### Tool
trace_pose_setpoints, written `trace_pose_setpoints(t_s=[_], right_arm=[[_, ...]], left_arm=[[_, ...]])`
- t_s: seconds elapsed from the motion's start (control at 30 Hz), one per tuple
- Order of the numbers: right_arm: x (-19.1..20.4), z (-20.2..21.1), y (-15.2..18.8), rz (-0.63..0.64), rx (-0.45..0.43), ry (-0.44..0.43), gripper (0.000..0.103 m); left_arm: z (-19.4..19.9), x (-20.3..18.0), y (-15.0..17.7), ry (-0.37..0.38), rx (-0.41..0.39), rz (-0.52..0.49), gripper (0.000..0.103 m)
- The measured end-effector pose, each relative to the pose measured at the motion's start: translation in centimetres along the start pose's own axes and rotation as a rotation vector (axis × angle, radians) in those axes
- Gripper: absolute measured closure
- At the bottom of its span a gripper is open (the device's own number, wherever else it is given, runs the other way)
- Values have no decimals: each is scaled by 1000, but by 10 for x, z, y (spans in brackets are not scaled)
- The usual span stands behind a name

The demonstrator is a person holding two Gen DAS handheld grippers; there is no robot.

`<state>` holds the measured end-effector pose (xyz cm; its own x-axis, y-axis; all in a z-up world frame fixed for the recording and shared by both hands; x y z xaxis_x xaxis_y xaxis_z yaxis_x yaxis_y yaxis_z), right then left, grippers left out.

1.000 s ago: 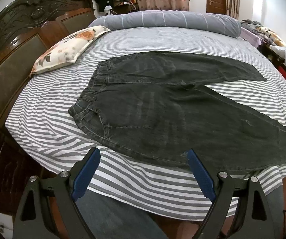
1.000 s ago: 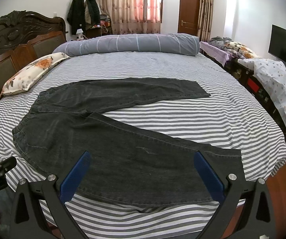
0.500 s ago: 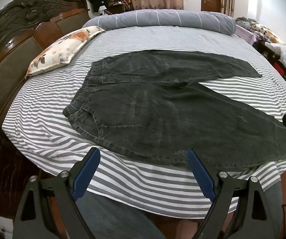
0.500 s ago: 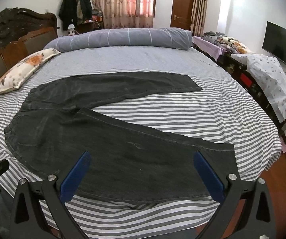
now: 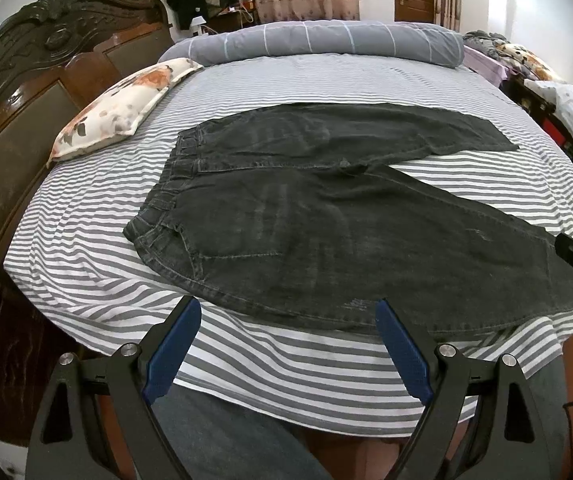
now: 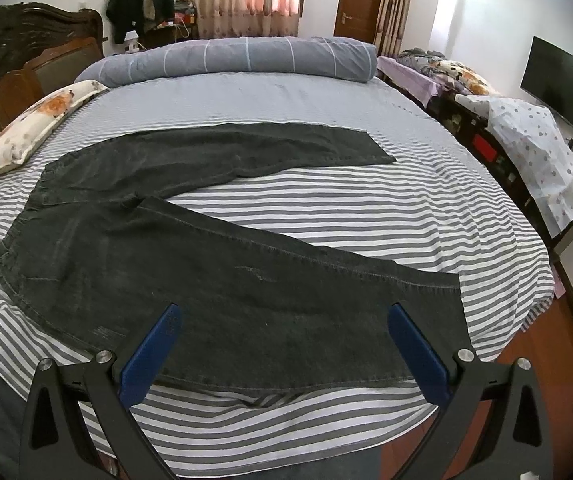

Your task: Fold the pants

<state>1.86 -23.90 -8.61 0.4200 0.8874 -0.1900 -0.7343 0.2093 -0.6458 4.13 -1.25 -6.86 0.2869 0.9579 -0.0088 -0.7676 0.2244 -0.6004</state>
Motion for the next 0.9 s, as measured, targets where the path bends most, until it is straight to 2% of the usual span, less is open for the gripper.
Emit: trace_pose_setpoints(t_s=[0.63, 0.9], right_arm=[[5, -2, 4, 24, 15, -6, 0], [10, 1, 1, -11, -13, -95, 0]], left_arm=[[-1, -1, 2, 1, 9, -3, 14], [-11, 14, -5, 28, 19, 21, 14]])
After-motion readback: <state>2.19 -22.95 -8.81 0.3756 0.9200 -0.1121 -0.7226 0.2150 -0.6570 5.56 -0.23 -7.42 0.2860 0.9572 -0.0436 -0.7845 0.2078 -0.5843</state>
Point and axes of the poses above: each gripper's, at about its wrist camera, not at the fingertips, and z roughly against the way its jaws point, x to its left, y to its underside, the point moved 9 cm from there along -z, roughly the way its jaws point, and after that the axes turned 7 degrees about y, right-handed, at the moved point
